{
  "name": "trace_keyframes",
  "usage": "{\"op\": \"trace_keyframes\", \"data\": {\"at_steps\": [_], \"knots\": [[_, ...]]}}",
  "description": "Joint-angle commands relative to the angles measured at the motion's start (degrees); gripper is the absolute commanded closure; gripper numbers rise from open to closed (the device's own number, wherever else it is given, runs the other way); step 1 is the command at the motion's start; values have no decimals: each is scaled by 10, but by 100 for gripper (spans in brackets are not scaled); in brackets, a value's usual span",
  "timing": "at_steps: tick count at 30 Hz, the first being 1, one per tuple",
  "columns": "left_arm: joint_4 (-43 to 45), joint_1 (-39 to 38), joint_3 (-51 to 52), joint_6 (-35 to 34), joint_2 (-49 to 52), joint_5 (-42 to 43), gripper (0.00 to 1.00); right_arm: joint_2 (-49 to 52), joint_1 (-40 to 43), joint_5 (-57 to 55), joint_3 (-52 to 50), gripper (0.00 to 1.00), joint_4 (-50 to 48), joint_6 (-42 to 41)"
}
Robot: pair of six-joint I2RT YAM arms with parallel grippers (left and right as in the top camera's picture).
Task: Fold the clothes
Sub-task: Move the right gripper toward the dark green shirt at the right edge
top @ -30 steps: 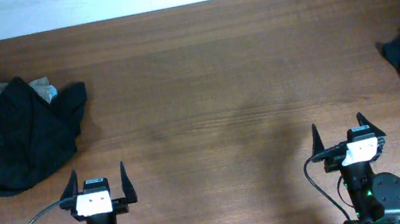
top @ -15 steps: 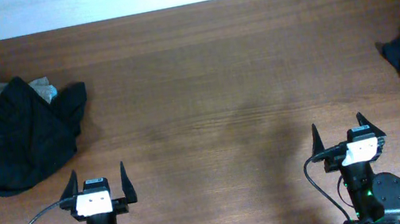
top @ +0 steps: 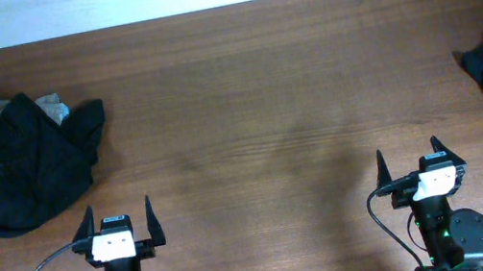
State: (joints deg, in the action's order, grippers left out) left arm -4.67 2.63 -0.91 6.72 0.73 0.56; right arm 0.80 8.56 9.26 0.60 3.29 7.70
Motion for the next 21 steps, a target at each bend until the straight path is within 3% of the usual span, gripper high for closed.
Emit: {"op": "trace_keyframes", "data": {"at_steps": [1, 14, 18, 21], "knots": [[-1, 0, 4, 11, -4, -6, 1, -4, -3, -5, -3, 1, 4, 0], [0, 0, 4, 11, -4, 0, 1, -4, -3, -5, -3, 1, 4, -1], [5, 0, 4, 4, -4, 5, 1, -4, -3, -5, -2, 1, -10, -71], [7, 0, 1, -6, -4, 6, 1, -3, -3, -30, 13, 1, -11, -74]]}}
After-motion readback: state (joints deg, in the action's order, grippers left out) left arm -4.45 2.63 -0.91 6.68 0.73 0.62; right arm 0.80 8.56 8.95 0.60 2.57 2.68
